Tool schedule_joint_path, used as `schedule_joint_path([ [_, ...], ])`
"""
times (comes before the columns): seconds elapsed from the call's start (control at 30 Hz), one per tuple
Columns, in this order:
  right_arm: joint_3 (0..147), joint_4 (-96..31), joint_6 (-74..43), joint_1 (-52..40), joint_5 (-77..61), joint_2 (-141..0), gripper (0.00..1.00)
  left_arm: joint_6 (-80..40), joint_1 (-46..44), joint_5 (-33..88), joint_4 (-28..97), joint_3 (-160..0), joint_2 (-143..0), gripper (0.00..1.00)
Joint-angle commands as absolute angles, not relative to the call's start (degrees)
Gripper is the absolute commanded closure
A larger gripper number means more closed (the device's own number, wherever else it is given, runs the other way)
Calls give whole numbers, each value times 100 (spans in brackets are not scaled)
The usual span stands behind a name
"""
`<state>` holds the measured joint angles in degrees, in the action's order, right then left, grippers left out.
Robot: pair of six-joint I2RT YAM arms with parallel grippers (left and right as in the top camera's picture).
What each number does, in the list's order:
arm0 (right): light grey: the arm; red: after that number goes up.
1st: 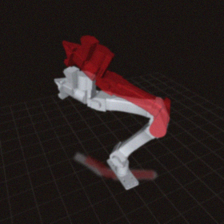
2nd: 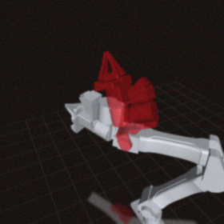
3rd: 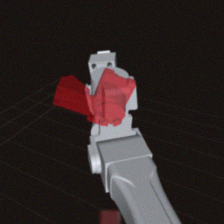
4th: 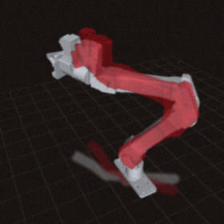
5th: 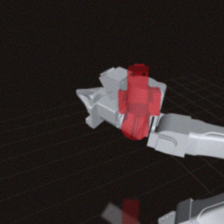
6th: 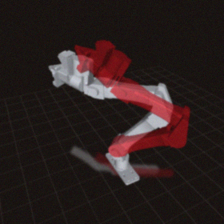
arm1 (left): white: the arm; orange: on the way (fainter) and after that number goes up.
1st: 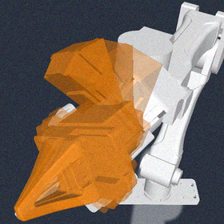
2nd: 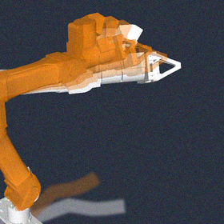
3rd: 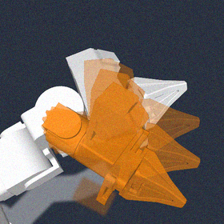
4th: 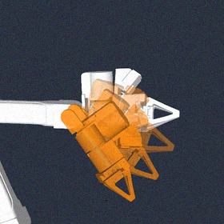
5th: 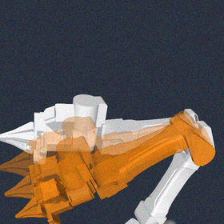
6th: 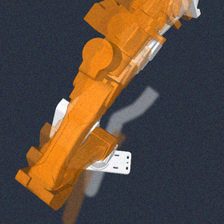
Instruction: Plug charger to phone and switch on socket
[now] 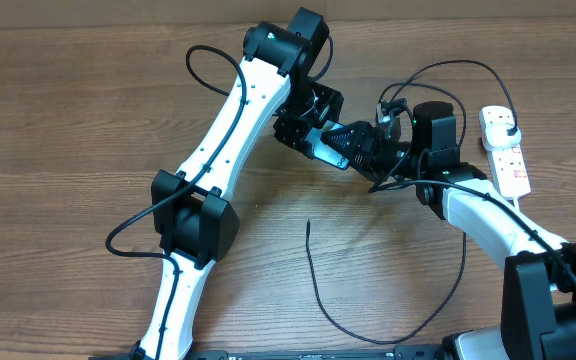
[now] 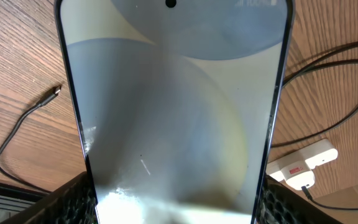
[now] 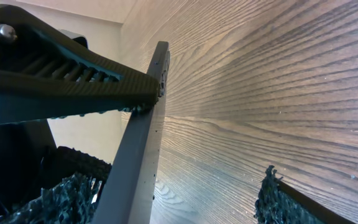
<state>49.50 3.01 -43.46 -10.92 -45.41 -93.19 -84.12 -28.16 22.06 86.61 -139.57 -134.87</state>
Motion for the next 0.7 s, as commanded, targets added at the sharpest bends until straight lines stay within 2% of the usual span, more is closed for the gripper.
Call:
schedule_joint_path([
  [0.0, 5054, 318, -4318, -1120, -4458, -9292, 15, -8532, -2891, 2222, 8667, -14153, -13415, 96],
  [0.13, 5054, 316, -4318, -1120, -4460, -9292, 27, -8534, -2961, 2058, 8643, -14153, -13415, 96],
  [0.33, 5054, 314, -4318, -1120, -4466, -9292, 36, -8536, -3011, 1861, 8626, -14153, -13415, 96],
  [0.4, 5054, 316, -4320, -1120, -4525, -9292, 44, -8538, -3013, 1848, 8619, -14153, -13415, 96],
  [0.67, 5054, 316, -4320, -1120, -4615, -9292, 55, -8556, -3017, 1710, 8521, -14153, -13415, 96],
])
